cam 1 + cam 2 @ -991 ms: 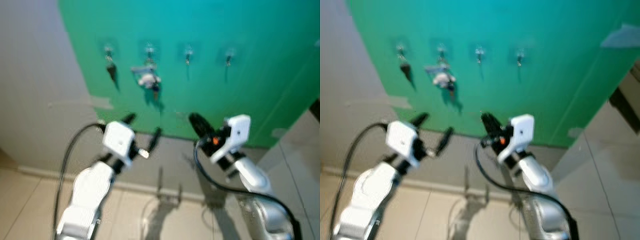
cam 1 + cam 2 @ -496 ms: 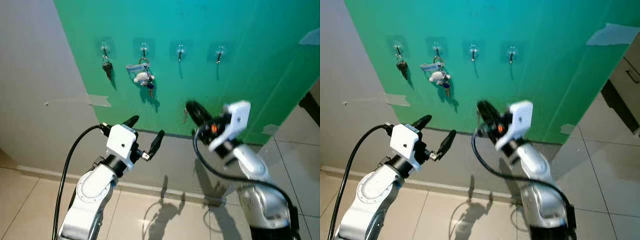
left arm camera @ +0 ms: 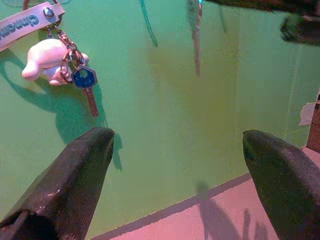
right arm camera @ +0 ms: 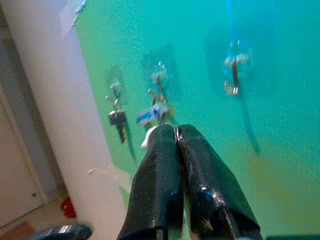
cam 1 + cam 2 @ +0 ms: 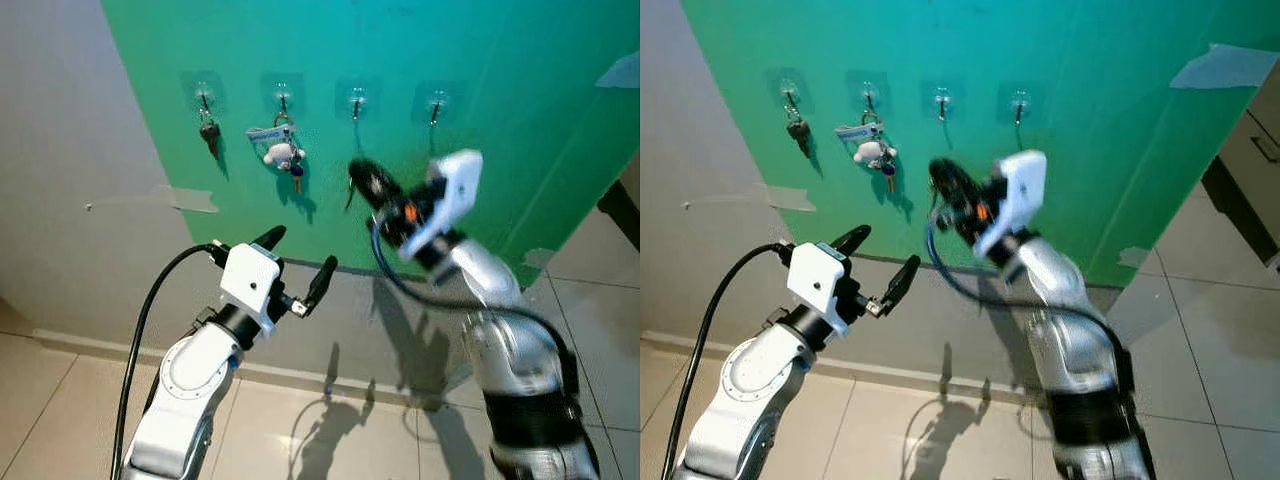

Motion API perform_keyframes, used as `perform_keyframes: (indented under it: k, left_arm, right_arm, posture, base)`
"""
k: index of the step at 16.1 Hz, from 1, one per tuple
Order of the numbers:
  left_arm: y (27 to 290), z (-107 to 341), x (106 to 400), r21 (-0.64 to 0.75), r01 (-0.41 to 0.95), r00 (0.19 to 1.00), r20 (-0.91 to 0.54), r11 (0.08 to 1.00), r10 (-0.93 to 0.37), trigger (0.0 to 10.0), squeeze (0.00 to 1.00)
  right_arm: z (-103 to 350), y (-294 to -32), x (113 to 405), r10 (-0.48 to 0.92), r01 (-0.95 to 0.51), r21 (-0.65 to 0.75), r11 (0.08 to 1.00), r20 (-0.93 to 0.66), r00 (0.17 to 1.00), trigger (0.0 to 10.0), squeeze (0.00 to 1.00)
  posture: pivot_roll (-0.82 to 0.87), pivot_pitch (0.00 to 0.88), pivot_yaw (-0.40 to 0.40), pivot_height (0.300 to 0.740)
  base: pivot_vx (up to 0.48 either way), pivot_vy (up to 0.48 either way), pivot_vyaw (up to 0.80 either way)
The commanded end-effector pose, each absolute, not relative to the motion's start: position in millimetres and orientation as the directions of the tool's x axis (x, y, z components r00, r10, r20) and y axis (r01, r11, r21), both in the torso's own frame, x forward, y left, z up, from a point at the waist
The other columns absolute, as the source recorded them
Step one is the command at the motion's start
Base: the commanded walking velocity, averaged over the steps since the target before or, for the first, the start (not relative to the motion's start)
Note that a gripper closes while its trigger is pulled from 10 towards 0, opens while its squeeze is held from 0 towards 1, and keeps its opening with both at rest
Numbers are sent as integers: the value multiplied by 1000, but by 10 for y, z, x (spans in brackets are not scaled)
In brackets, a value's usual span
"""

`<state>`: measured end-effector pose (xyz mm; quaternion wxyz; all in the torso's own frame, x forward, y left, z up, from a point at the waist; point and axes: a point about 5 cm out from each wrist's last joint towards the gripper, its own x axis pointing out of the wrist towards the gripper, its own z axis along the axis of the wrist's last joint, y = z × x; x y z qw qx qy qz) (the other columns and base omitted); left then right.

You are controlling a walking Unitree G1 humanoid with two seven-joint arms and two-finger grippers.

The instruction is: Hang keys on a hook

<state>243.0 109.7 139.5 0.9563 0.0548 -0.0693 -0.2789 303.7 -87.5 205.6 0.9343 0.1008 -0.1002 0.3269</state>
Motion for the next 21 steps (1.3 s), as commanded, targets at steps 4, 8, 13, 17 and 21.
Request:
perform_keyframes:
  k: [4, 8, 13, 17, 21]
  left_arm:
    - [1070, 1452, 2412, 171, 539, 822, 108, 825, -559, 10000, 0]
    - [1072, 1450, 2410, 169, 541, 821, 106, 823, -561, 10000, 0]
    - [1052, 1456, 2417, 168, 551, 814, 108, 817, -571, 10000, 0]
    - [1041, 1464, 2421, 166, 548, 815, 113, 819, -568, 10000, 0]
    - [1039, 1464, 2415, 163, 544, 818, 113, 823, -564, 10000, 0]
  right_arm:
    - [1991, -836, 3134, 639, -620, -197, 760, 50, 767, 10000, 0]
    - [1768, -957, 3056, 650, -660, -214, 720, -125, 750, 10000, 0]
    - [1889, -1014, 3118, 611, -612, -105, 784, -48, 790, 10000, 0]
    - [2116, -1014, 3266, 552, -557, 32, 830, 97, 828, 10000, 0]
    - [2305, -971, 3452, 497, -520, 124, 845, 177, 849, 10000, 0]
  posture:
    - [61, 0, -6, 740]
    - [54, 0, -2, 740]
    - [48, 0, 1, 740]
    - [50, 0, -5, 740]
    - [52, 0, -10, 740]
  base:
    - [0, 0, 0]
    - [0, 0, 0]
    - [0, 0, 0]
    - [0, 0, 0]
    - [0, 0, 0]
